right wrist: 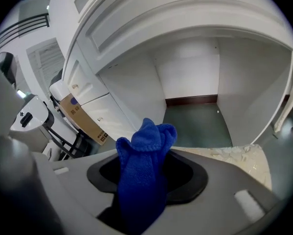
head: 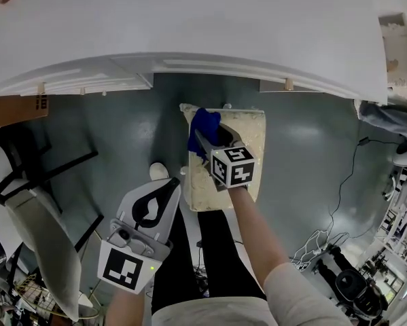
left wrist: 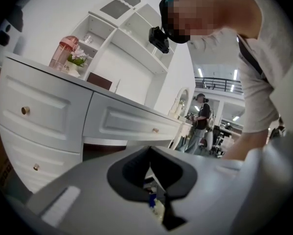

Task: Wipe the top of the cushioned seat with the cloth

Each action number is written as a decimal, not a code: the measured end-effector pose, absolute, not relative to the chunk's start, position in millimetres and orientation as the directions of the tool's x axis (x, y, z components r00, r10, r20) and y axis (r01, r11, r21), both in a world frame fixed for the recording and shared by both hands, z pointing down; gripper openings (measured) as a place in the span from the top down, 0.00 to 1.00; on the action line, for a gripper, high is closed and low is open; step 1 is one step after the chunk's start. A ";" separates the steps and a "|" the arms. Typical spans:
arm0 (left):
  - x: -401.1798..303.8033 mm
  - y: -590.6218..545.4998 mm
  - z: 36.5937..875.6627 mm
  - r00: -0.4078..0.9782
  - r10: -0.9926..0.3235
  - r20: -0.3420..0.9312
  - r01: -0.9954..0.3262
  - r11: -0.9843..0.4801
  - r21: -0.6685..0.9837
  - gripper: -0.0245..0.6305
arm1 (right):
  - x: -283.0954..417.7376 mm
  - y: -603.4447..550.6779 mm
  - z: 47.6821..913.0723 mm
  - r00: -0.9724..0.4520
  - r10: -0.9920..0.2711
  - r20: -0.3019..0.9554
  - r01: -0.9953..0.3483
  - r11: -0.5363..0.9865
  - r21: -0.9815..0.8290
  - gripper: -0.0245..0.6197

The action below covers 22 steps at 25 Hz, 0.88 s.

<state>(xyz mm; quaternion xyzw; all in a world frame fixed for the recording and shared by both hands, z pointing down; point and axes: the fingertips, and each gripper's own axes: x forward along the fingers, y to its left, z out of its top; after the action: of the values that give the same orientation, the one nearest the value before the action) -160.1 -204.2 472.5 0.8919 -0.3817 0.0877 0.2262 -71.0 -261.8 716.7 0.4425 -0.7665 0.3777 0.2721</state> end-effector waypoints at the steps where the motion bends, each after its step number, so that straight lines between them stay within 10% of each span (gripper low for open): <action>1: -160.9 -204.7 474.0 0.690 -0.643 0.332 -0.723 -0.601 0.341 0.96 | -71.0 -263.4 717.3 -0.455 -0.471 0.756 -0.885 0.332 -0.326 0.62; 8: -155.9 -211.8 476.8 0.689 -0.644 0.331 -0.724 -0.590 0.357 0.96 | -77.4 -267.6 728.4 -0.421 -0.437 0.795 -0.882 0.400 -0.248 0.82; 22: -119.7 -216.1 477.4 0.689 -0.640 0.339 -0.724 -0.597 0.346 0.96 | -2.1 -268.6 732.3 -0.381 -0.456 0.804 -0.893 0.407 -0.193 0.82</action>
<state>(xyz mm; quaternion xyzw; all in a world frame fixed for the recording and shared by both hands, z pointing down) -119.7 -216.1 477.4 0.8890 -0.3836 0.0901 0.2332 -2.1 -268.6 732.3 0.4401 -0.7666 0.3209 0.3401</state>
